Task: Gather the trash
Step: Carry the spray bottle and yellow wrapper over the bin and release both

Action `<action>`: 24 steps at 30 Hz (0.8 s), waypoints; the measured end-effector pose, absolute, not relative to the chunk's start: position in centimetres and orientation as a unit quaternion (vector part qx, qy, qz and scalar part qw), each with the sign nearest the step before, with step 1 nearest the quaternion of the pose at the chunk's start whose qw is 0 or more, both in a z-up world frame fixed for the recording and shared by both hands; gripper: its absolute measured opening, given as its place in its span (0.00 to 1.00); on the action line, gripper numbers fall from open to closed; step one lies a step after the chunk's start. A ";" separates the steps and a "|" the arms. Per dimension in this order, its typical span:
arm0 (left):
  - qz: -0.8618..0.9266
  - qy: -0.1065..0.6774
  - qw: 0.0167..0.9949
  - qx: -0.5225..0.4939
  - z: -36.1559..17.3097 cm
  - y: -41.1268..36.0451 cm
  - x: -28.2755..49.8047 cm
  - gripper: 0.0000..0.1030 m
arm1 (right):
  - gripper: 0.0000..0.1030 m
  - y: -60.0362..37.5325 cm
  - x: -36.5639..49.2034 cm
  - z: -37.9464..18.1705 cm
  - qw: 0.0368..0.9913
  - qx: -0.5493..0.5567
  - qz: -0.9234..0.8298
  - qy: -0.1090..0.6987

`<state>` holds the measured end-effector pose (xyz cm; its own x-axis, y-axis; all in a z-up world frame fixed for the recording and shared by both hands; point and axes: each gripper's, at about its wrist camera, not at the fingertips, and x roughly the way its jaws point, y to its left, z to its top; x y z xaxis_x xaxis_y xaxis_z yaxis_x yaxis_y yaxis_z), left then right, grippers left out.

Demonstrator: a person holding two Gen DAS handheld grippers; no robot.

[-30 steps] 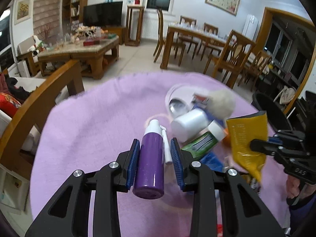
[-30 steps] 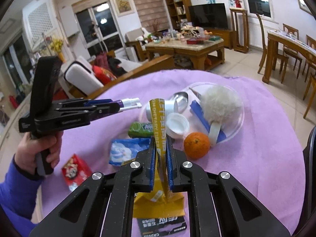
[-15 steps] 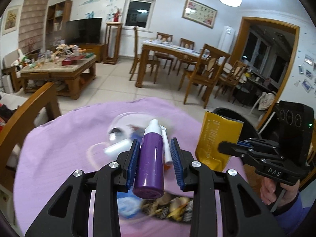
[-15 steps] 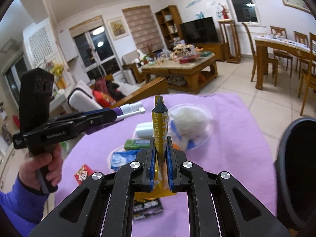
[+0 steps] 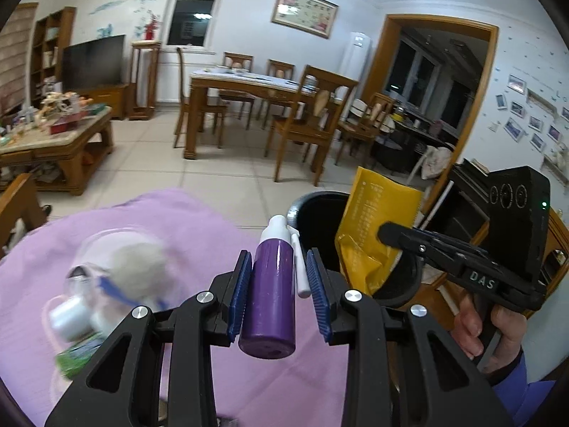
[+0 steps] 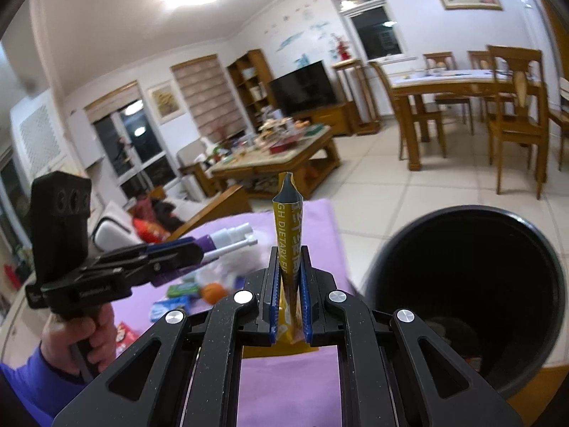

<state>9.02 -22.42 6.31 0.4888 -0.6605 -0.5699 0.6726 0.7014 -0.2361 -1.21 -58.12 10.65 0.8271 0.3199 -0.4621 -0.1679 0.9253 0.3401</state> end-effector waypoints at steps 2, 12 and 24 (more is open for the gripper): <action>-0.402 0.331 0.854 0.008 6.0 -24.5 9.1 0.31 | 0.10 -60.4 -1.7 10.5 0.946 0.155 0.113 0.260; -0.444 0.354 0.822 0.035 3.1 -32.4 9.0 0.31 | 0.10 -69.2 -3.5 7.7 0.944 0.199 0.046 0.257; -0.446 0.372 0.809 0.095 -0.4 -38.2 8.2 0.31 | 0.11 -74.5 -3.5 3.2 0.934 0.234 0.005 0.271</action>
